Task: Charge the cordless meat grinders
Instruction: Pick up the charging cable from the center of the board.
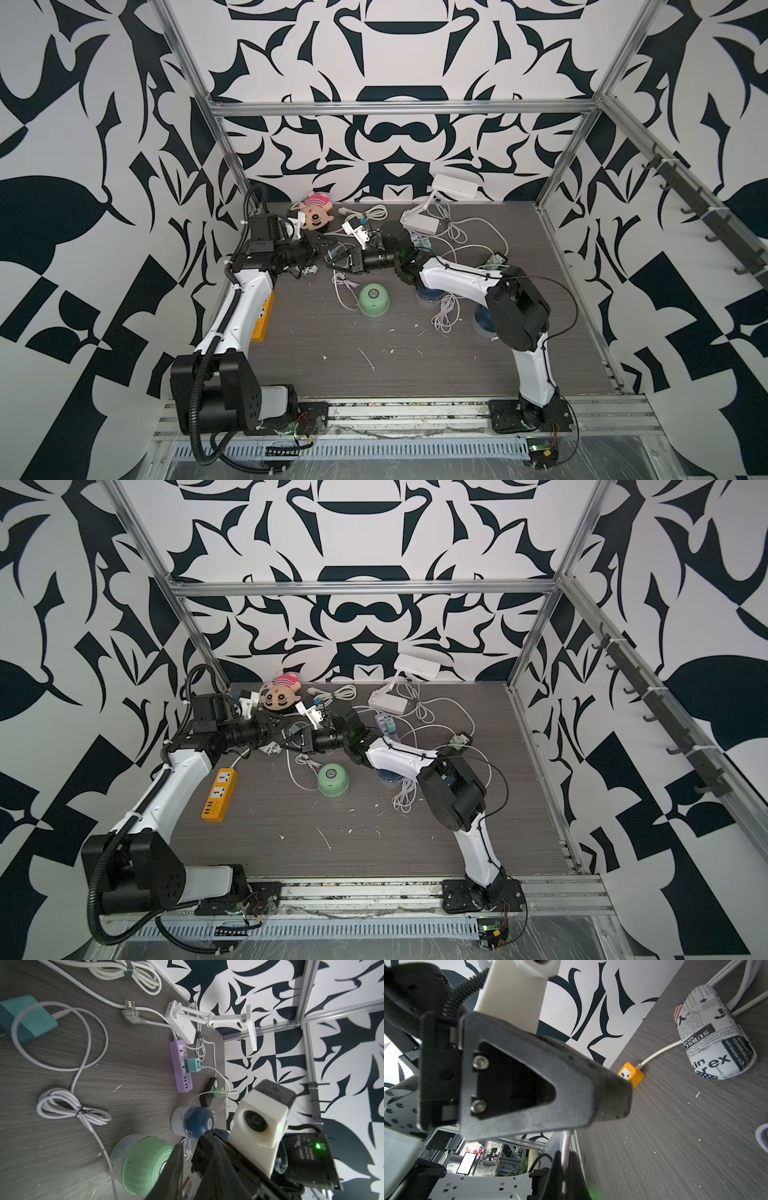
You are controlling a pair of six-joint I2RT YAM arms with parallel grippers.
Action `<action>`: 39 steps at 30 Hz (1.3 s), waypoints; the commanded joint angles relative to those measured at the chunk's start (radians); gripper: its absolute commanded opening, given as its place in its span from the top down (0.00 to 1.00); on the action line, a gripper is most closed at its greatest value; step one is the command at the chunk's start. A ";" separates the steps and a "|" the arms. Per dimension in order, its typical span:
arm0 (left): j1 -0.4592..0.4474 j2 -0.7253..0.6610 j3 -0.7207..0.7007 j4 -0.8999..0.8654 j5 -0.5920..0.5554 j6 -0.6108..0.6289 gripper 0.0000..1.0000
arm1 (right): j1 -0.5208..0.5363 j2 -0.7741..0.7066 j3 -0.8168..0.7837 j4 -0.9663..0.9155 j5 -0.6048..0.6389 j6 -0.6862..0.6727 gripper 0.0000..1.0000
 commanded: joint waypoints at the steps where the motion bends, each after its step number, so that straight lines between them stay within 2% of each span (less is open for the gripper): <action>1: 0.002 -0.017 -0.007 0.011 0.020 0.006 0.83 | 0.004 -0.051 0.002 0.037 -0.007 -0.005 1.00; 5: 0.003 -0.008 0.002 -0.008 0.022 0.012 1.00 | 0.003 -0.063 0.023 -0.049 0.008 -0.055 1.00; 6: 0.003 -0.007 0.006 -0.019 0.022 0.020 1.00 | 0.003 -0.067 0.032 -0.088 0.018 -0.078 1.00; 7: 0.003 -0.008 0.004 -0.025 0.021 0.025 1.00 | 0.004 -0.074 0.041 -0.133 0.037 -0.107 0.93; 9: 0.003 -0.016 0.002 -0.036 0.013 0.032 1.00 | 0.004 -0.098 0.060 -0.261 0.096 -0.188 0.78; 10: 0.003 -0.023 0.002 -0.049 0.004 0.038 1.00 | 0.004 -0.115 0.071 -0.340 0.139 -0.237 0.62; 11: 0.003 -0.031 0.004 -0.064 -0.009 0.047 1.00 | 0.004 -0.131 0.089 -0.430 0.197 -0.288 0.42; 14: 0.001 -0.052 0.004 -0.103 -0.047 0.070 1.00 | 0.004 -0.164 0.158 -0.687 0.363 -0.412 0.00; 17: -0.001 -0.091 0.002 -0.127 -0.067 0.079 1.00 | 0.006 -0.185 0.226 -0.889 0.545 -0.471 0.00; 20: -0.006 -0.108 -0.004 -0.141 -0.090 0.085 1.00 | 0.014 -0.257 0.189 -0.931 0.751 -0.463 0.00; 22: -0.014 -0.116 -0.002 -0.154 -0.110 0.090 1.00 | 0.006 -0.340 0.099 -0.866 0.699 -0.529 0.00; 24: -0.029 -0.121 0.006 -0.173 -0.141 0.095 1.00 | -0.008 -0.441 -0.053 -0.733 0.694 -0.538 0.00; 27: -0.071 -0.124 0.027 -0.198 -0.193 0.100 1.00 | -0.024 -0.549 -0.201 -0.587 0.723 -0.503 0.00; 31: -0.138 -0.130 0.055 -0.232 -0.281 0.104 1.00 | -0.031 -0.593 -0.218 -0.575 0.722 -0.488 0.00; 32: -0.154 -0.132 0.061 -0.235 -0.303 0.098 1.00 | -0.029 -0.578 -0.182 -0.613 0.702 -0.488 0.02; 34: -0.178 -0.140 0.069 -0.242 -0.343 0.083 1.00 | -0.024 -0.524 -0.090 -0.711 0.666 -0.492 0.12; 36: -0.194 -0.150 0.073 -0.247 -0.380 0.060 1.00 | -0.007 -0.456 -0.008 -0.767 0.599 -0.515 0.35; 39: -0.201 -0.165 0.073 -0.260 -0.419 0.030 1.00 | 0.058 -0.387 0.059 -0.766 0.558 -0.551 0.45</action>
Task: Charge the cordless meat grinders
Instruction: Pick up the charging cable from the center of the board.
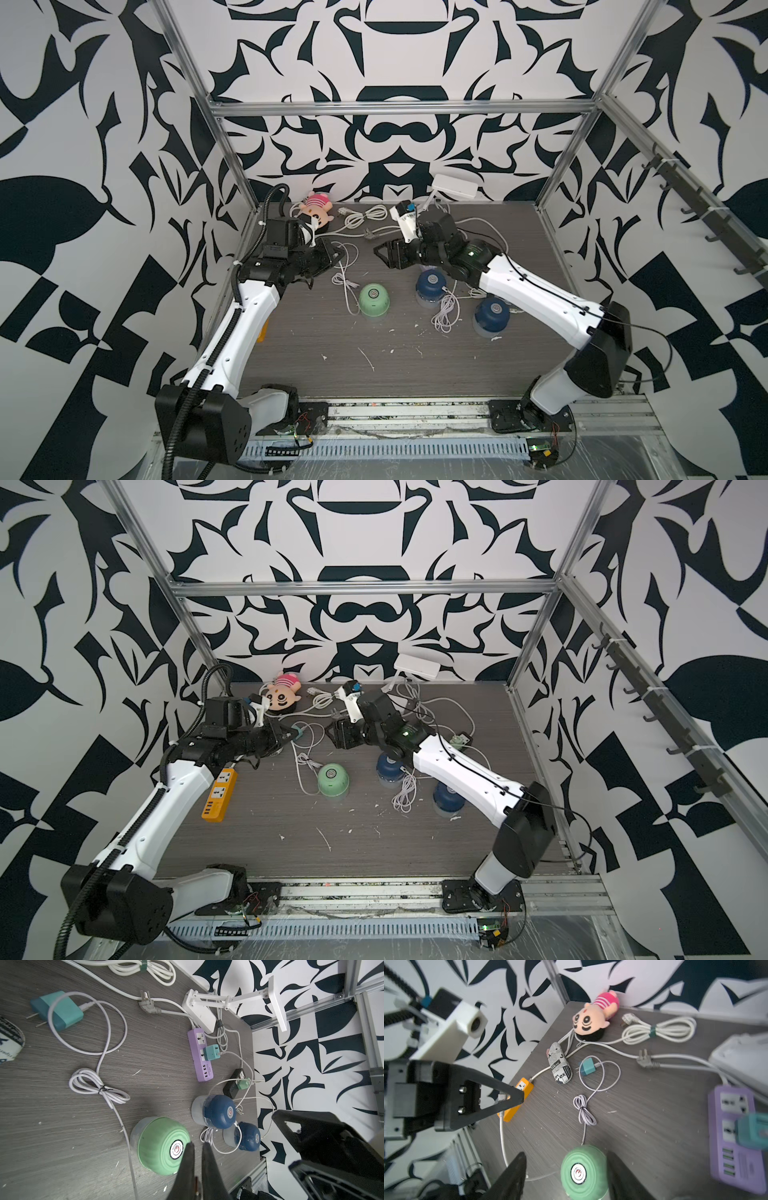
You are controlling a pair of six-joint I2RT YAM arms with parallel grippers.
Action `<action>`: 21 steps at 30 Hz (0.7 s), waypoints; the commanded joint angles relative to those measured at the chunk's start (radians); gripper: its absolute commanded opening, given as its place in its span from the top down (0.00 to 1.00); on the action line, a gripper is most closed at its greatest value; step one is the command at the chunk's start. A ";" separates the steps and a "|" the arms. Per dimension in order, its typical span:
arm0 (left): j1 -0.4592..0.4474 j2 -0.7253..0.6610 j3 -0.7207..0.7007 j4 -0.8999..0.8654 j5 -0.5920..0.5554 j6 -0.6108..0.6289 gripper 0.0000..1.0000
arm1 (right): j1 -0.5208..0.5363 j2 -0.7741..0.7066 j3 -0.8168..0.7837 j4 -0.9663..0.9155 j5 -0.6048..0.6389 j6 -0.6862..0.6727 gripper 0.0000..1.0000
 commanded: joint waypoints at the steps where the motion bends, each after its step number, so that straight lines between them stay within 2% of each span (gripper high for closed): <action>1: -0.004 -0.035 0.034 -0.049 -0.088 -0.037 1.00 | 0.080 0.057 0.103 -0.043 -0.057 -0.050 0.48; 3: -0.004 -0.044 0.035 -0.060 -0.104 -0.046 1.00 | 0.113 0.117 0.185 -0.084 -0.035 -0.050 0.62; 6: -0.004 -0.050 0.035 -0.067 -0.111 -0.058 1.00 | 0.141 0.203 0.293 -0.139 -0.027 -0.043 0.70; 14: -0.004 -0.043 0.054 -0.102 -0.113 -0.067 1.00 | 0.170 0.309 0.438 -0.190 -0.005 -0.035 0.68; 21: -0.004 -0.047 0.054 -0.117 -0.093 -0.084 1.00 | 0.170 0.353 0.507 -0.199 0.031 -0.029 0.79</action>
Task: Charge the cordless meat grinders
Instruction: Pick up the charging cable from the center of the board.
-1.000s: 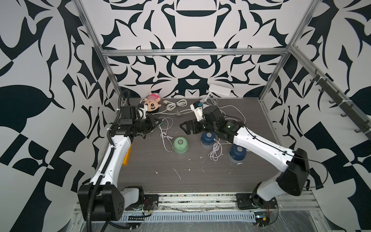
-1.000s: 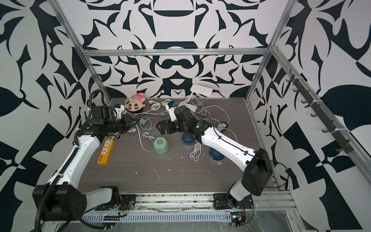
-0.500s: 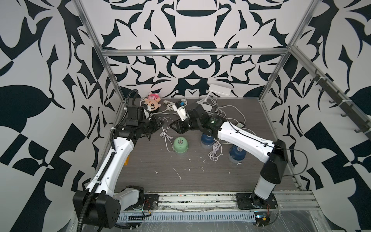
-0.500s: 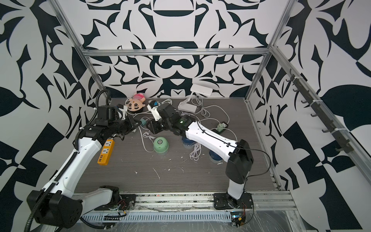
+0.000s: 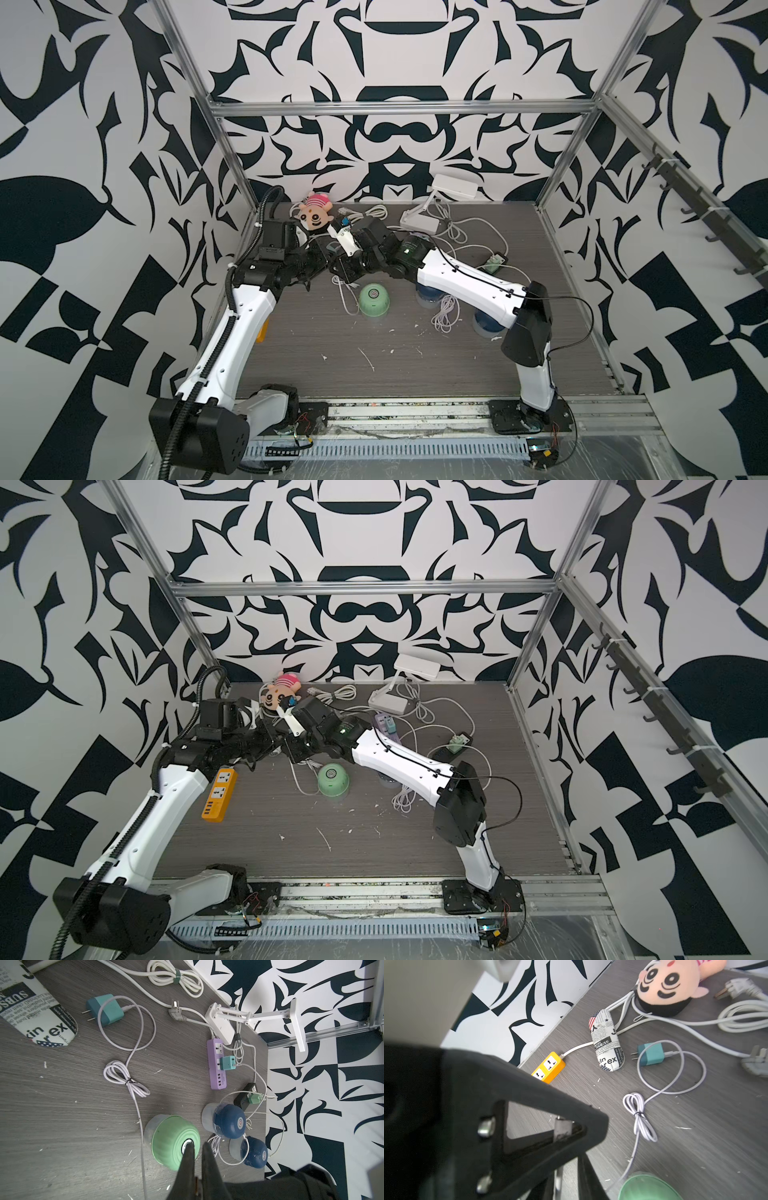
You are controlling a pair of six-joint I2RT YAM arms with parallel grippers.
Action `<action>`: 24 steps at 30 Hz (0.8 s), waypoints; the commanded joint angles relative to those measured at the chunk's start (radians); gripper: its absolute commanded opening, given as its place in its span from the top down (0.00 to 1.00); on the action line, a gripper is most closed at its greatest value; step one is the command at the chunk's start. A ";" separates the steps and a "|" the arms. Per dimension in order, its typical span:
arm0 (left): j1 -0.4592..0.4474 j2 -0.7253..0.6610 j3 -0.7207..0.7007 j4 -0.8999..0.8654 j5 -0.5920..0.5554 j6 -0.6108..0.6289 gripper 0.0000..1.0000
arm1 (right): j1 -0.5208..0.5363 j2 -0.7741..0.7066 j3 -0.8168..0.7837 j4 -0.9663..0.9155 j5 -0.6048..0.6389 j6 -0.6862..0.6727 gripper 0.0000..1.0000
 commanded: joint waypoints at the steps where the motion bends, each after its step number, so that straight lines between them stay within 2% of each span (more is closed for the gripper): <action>1: -0.003 -0.019 0.035 -0.039 0.012 -0.013 1.00 | -0.001 -0.008 0.075 0.008 0.025 0.000 0.80; 8: -0.003 -0.017 0.036 -0.030 0.047 -0.037 1.00 | -0.001 0.030 0.133 -0.020 0.016 -0.001 1.00; 10: -0.003 -0.018 0.041 -0.031 0.051 -0.041 1.00 | -0.001 0.032 0.134 -0.023 0.014 -0.002 1.00; 11: -0.003 -0.018 0.044 -0.031 0.052 -0.041 0.95 | -0.001 0.030 0.131 -0.023 0.013 -0.004 1.00; 14: -0.003 -0.019 0.053 -0.041 0.034 -0.041 0.60 | -0.004 0.019 0.109 -0.017 0.005 -0.013 1.00; 15: -0.002 -0.019 0.058 -0.050 0.022 -0.037 0.53 | -0.006 0.014 0.101 -0.016 0.004 -0.016 1.00; 16: -0.002 -0.018 0.061 -0.056 0.012 -0.033 0.51 | -0.009 0.009 0.092 -0.016 0.000 -0.017 1.00; 18: 0.002 -0.010 0.066 -0.064 0.015 -0.025 0.53 | -0.016 -0.003 0.069 -0.011 -0.015 -0.018 1.00; 24: 0.006 0.006 0.063 -0.057 0.048 -0.013 0.71 | -0.020 -0.021 0.036 -0.011 -0.050 -0.030 1.00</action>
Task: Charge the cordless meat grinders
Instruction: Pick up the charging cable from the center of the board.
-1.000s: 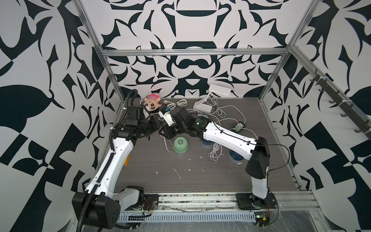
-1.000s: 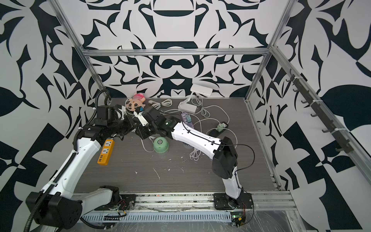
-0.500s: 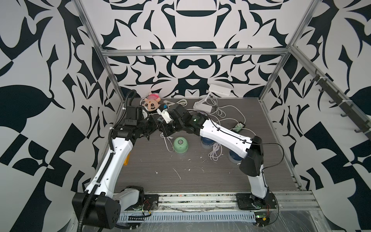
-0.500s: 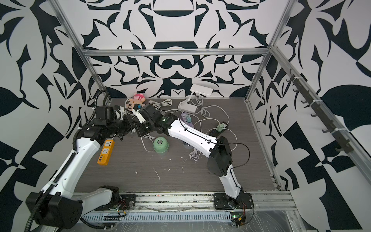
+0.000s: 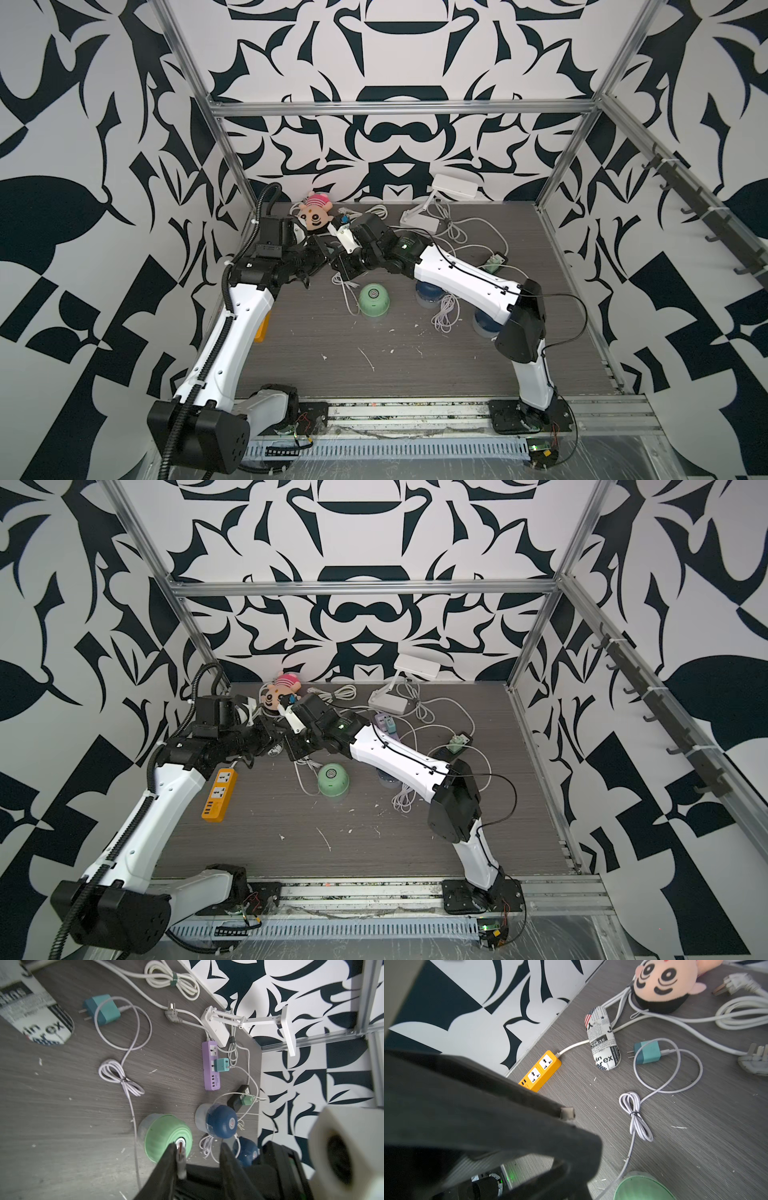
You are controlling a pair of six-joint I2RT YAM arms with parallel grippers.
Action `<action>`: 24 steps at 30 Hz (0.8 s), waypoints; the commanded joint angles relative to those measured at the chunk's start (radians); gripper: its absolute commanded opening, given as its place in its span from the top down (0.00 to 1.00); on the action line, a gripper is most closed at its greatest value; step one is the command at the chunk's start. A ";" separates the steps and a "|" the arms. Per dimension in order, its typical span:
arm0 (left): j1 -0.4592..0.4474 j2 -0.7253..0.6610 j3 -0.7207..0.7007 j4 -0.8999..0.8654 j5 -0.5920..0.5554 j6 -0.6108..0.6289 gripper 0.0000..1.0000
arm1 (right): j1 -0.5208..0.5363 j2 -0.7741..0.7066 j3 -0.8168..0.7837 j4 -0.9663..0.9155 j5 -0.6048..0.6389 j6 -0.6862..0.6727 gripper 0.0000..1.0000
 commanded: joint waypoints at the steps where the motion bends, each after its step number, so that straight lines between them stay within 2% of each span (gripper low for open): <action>1: 0.002 0.003 0.020 -0.020 0.035 0.007 0.73 | -0.002 -0.058 -0.007 0.030 -0.023 -0.019 1.00; 4: 0.003 0.002 0.016 -0.022 0.036 0.009 0.78 | -0.002 -0.060 -0.011 0.032 -0.026 -0.019 1.00; 9: 0.003 0.007 0.005 -0.026 0.039 0.016 0.73 | -0.002 -0.059 -0.011 0.042 -0.048 -0.010 1.00; 12: 0.003 0.007 -0.008 -0.020 0.040 0.017 0.73 | -0.002 -0.059 -0.014 0.049 -0.064 -0.007 1.00; 21: 0.003 0.012 -0.029 -0.005 0.056 0.017 0.99 | -0.002 -0.077 -0.038 0.075 -0.087 0.010 1.00; 24: 0.003 0.005 -0.037 -0.003 0.058 0.017 1.00 | -0.002 -0.085 -0.049 0.083 -0.087 0.016 1.00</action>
